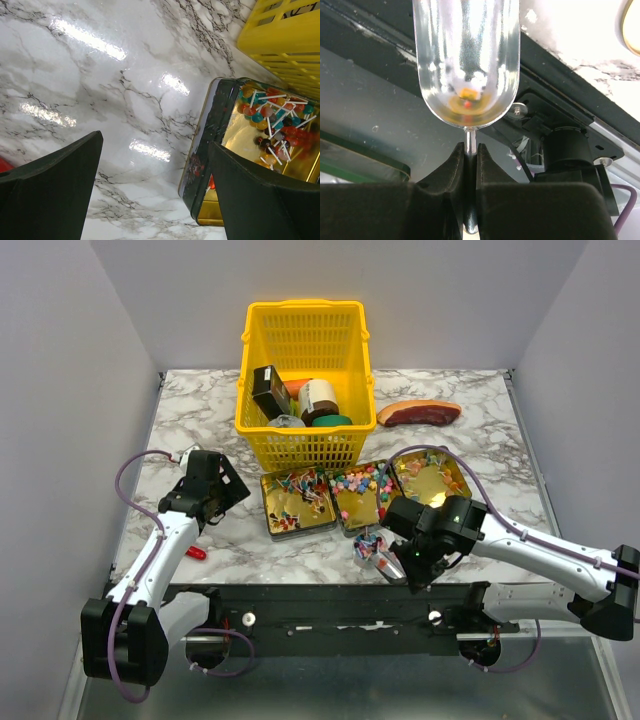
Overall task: Pack the candies
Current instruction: Place the fake candies in the packing bottle.
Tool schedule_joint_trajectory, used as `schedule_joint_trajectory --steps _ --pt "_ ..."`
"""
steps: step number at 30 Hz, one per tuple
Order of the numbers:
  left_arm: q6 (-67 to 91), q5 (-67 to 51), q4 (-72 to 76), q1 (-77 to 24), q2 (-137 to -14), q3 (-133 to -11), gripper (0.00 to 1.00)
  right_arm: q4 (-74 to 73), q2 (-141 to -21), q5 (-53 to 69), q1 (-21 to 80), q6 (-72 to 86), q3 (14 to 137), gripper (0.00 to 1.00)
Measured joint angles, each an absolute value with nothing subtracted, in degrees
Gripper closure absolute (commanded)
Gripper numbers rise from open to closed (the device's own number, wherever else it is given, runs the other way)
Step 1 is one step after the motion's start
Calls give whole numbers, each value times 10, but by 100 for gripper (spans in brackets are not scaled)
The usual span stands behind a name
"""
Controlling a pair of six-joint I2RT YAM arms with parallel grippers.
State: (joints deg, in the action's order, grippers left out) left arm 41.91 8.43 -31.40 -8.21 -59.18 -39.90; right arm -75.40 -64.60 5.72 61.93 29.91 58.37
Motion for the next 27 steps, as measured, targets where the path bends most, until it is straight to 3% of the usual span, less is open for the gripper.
schedule_joint_trajectory --steps 27 --pt "419 84 -314 -82 -592 -399 1 -766 -645 43 619 310 607 99"
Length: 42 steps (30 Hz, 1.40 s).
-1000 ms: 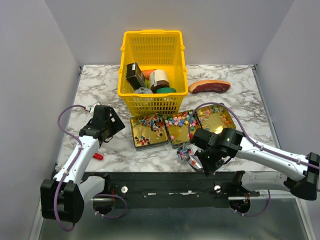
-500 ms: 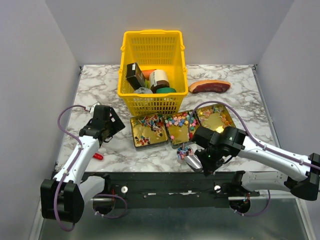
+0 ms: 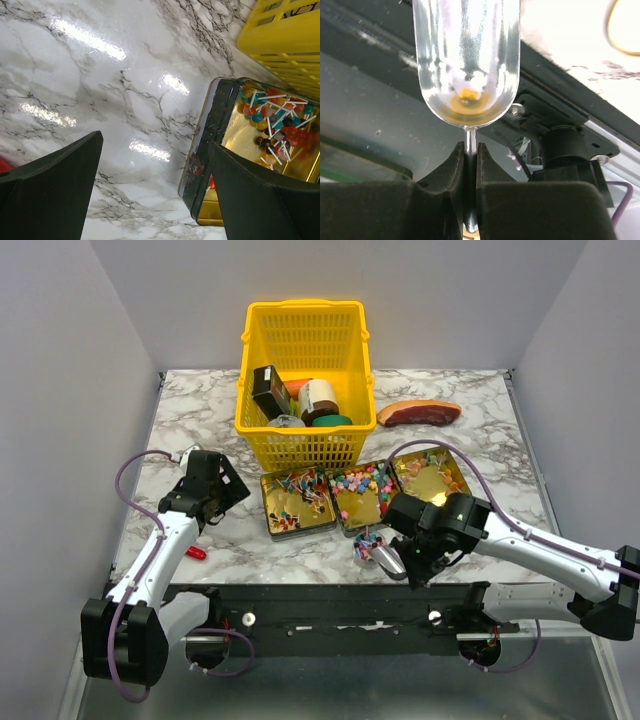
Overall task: Pack the candies
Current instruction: Place the fake candies in the packing bottle.
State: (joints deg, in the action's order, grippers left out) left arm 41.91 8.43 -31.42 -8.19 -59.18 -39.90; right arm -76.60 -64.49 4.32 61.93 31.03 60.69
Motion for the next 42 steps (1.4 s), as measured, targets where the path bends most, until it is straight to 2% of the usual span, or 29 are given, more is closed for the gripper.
schedule_joint_trajectory --steps 13,21,32,42 --pt "419 84 -314 -82 -592 -399 1 -766 -669 -85 619 324 618 99" --pt "419 84 -315 -82 -592 -399 1 -733 -715 -112 610 317 619 99" --pt "419 84 -315 -82 -592 -399 1 -660 -747 -107 609 267 619 99" --pt "419 84 -314 -82 -592 -399 1 -665 -695 -16 608 228 596 99"
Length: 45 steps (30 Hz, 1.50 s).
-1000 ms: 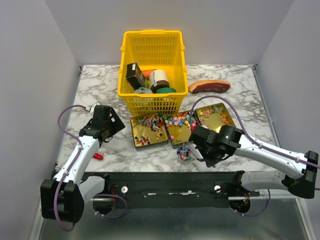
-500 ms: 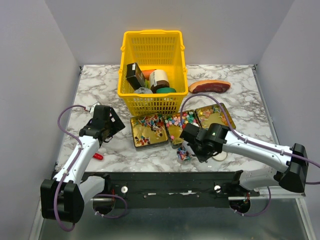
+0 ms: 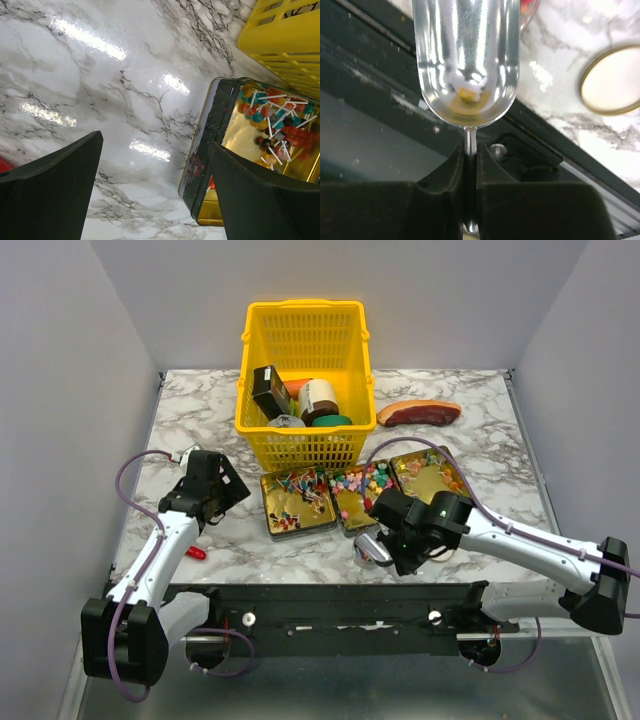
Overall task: Pack the candies
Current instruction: Place the fake candies in the packing bottle, then place the spatula at the center of the board.
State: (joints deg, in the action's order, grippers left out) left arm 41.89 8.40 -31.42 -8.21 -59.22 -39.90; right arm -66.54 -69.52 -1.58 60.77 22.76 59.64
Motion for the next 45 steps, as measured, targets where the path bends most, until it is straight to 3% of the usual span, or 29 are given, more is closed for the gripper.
schedule_joint_trajectory --steps 9,17,26,30,37,45 --pt "419 84 -314 -82 -604 -399 1 -722 -658 7 608 246 596 99" --pt "419 83 -314 -82 -606 -399 1 -742 -666 -71 579 311 642 99" --pt "419 84 -314 -82 -605 -399 1 -658 -668 -141 375 321 652 96" --pt "418 83 -314 -82 -603 -399 1 -583 -698 -159 225 313 674 95" --pt "412 79 -318 -82 -601 -399 1 -498 -820 -184 51 281 739 96" --pt "411 59 -319 -82 -597 -399 1 -455 -1012 -200 -34 223 843 96"
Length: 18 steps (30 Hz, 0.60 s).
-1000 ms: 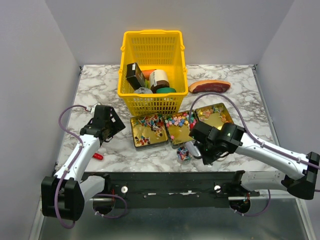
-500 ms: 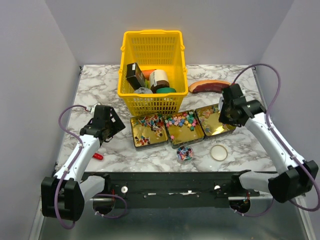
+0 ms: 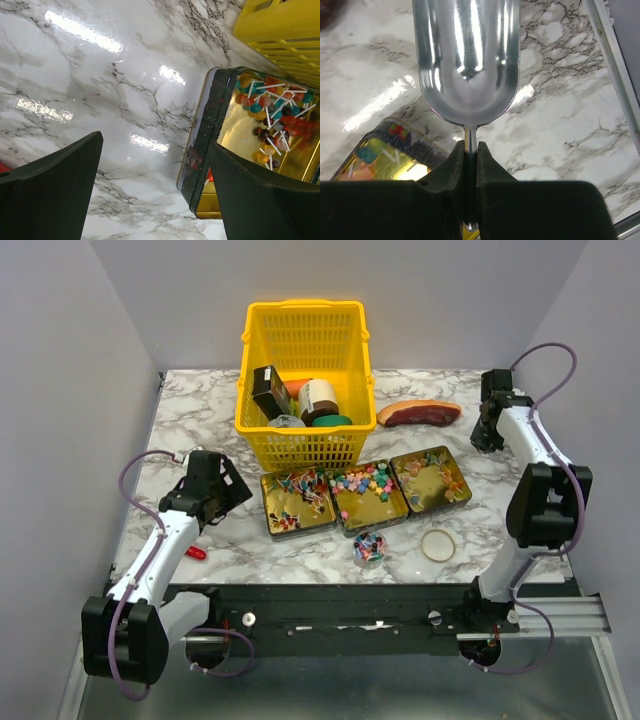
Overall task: Pack the candies
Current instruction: Place the spatula at the center of the board.
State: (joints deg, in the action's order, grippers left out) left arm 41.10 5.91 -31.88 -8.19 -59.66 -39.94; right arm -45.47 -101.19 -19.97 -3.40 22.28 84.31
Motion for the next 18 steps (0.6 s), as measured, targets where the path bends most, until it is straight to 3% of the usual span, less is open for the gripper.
schedule_joint_trajectory --steps 6,12,18 --pt "404 51 -319 -82 -603 -400 1 -448 -1089 -202 -55 194 856 93" --pt "401 50 -323 -82 -613 -410 1 -445 -1101 -197 -65 172 855 75" --pt "401 50 -323 -82 -616 -415 1 -436 -1102 -181 -76 158 843 72"
